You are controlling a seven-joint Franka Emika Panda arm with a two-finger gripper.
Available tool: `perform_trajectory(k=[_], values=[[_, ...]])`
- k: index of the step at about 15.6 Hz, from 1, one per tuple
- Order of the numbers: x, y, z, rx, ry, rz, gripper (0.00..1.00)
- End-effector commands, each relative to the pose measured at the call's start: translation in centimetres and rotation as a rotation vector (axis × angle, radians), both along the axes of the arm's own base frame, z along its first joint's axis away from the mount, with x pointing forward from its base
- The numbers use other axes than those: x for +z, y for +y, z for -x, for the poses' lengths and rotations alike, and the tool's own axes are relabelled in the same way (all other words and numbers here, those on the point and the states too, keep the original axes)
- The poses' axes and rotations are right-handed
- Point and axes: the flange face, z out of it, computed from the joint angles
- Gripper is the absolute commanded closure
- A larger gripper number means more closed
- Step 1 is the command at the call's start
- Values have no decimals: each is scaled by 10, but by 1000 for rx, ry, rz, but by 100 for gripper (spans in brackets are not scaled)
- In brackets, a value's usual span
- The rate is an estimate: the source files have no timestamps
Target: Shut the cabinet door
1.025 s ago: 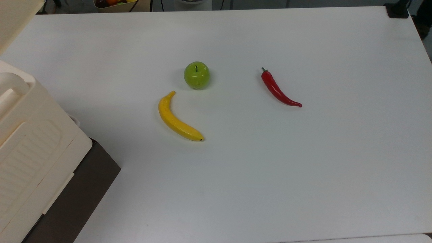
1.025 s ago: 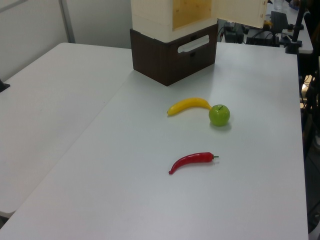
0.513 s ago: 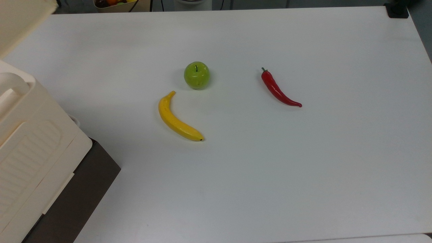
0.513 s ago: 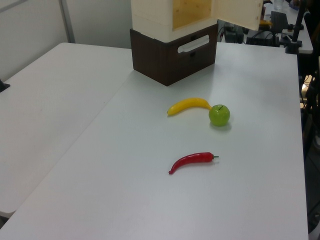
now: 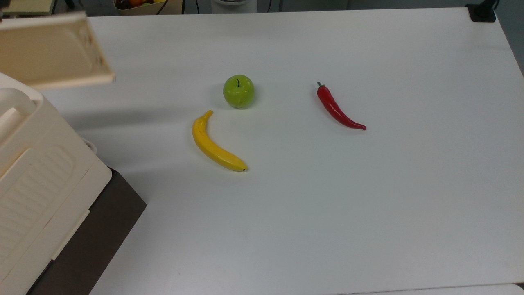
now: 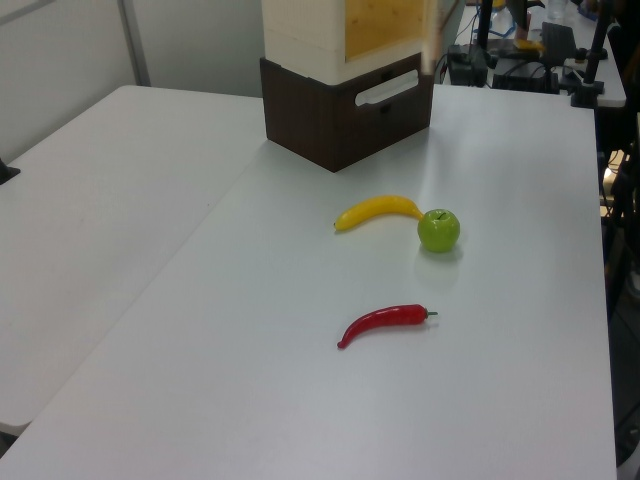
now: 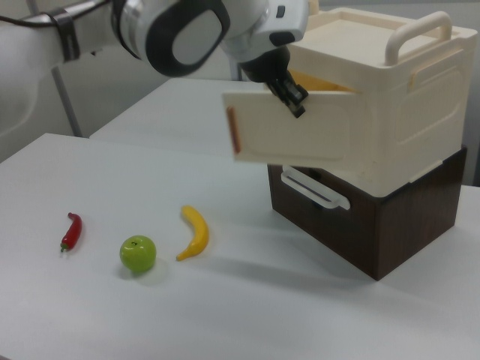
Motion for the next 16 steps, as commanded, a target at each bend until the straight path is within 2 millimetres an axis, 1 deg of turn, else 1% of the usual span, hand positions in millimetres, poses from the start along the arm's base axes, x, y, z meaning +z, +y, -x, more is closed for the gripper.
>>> perform_trajectory(k=[1, 7, 9, 12, 16], values=[[0, 0, -15, -101, -130, -9, 99], [-7, 1, -16, -108, -130, -9, 98], [-10, 12, -21, -84, -116, -7, 97], [-20, 42, -23, -33, -69, 2, 95], [-17, 115, -20, 106, 85, 28, 91]])
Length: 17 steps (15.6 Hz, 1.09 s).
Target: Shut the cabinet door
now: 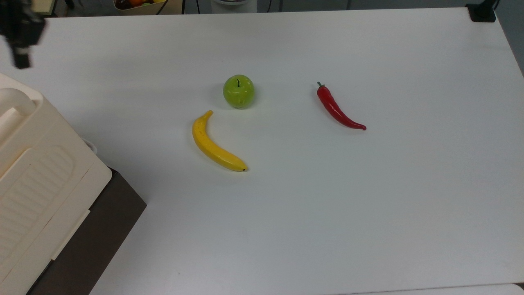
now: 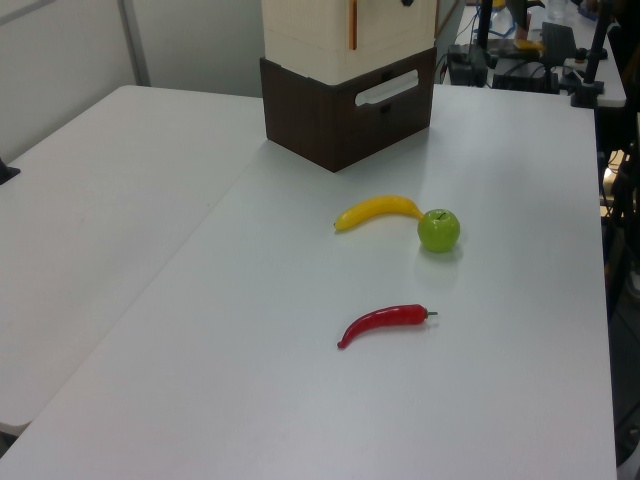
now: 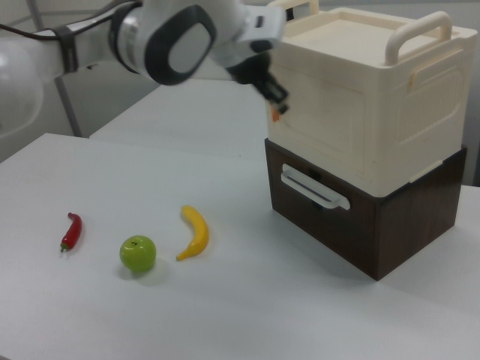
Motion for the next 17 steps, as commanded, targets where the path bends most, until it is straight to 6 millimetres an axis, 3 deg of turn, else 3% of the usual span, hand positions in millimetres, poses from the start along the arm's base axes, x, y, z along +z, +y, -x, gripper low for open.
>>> perform_trajectory(k=[1, 7, 10, 13, 16, 17], values=[[5, 74, 17, 148, 148, 20, 91], [-2, 173, 42, 455, 405, 24, 91], [-4, 209, 63, 556, 517, 39, 91], [-7, 223, 77, 586, 568, 94, 91], [-17, 220, 77, 614, 592, 99, 78], [-22, 219, 75, 610, 601, 96, 66]])
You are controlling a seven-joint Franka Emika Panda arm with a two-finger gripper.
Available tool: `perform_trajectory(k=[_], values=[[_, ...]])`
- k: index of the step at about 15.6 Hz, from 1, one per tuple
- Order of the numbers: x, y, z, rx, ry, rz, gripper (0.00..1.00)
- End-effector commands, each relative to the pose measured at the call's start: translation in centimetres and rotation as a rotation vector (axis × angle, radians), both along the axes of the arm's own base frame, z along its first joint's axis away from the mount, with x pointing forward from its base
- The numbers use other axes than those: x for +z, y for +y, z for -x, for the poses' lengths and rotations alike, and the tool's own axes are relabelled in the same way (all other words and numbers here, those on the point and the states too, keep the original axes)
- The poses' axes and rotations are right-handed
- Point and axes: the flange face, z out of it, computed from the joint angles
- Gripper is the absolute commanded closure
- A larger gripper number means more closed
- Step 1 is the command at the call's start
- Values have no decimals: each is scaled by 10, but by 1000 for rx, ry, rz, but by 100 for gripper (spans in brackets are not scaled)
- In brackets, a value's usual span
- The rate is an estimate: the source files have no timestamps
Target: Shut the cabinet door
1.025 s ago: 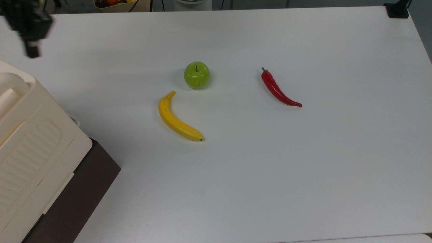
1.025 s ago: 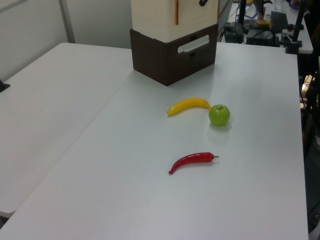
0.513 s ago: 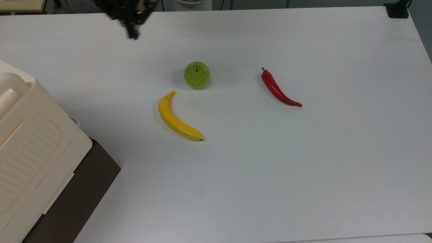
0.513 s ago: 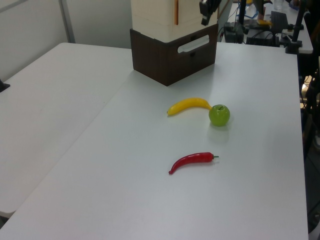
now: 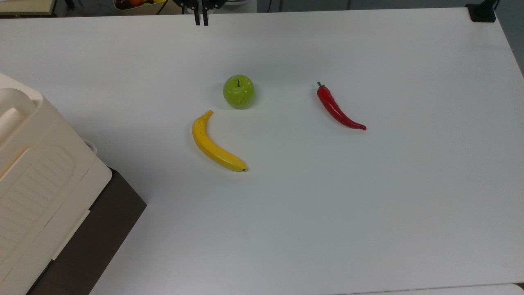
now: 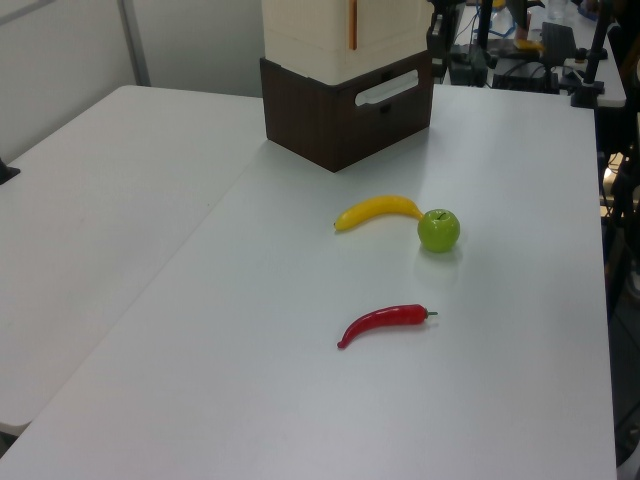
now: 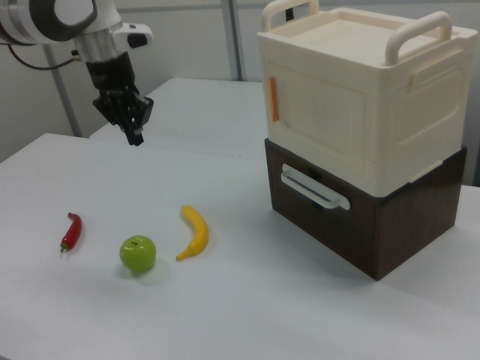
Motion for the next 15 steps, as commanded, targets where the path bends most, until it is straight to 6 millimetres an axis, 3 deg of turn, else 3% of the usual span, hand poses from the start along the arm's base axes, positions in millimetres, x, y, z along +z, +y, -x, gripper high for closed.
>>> perform_trajectory(k=[1, 3, 15], values=[[-10, -9, 8, 21, 31, 15, 50], [-10, -19, 7, 3, 29, 17, 0], [-7, -22, 13, -10, 49, 16, 0]])
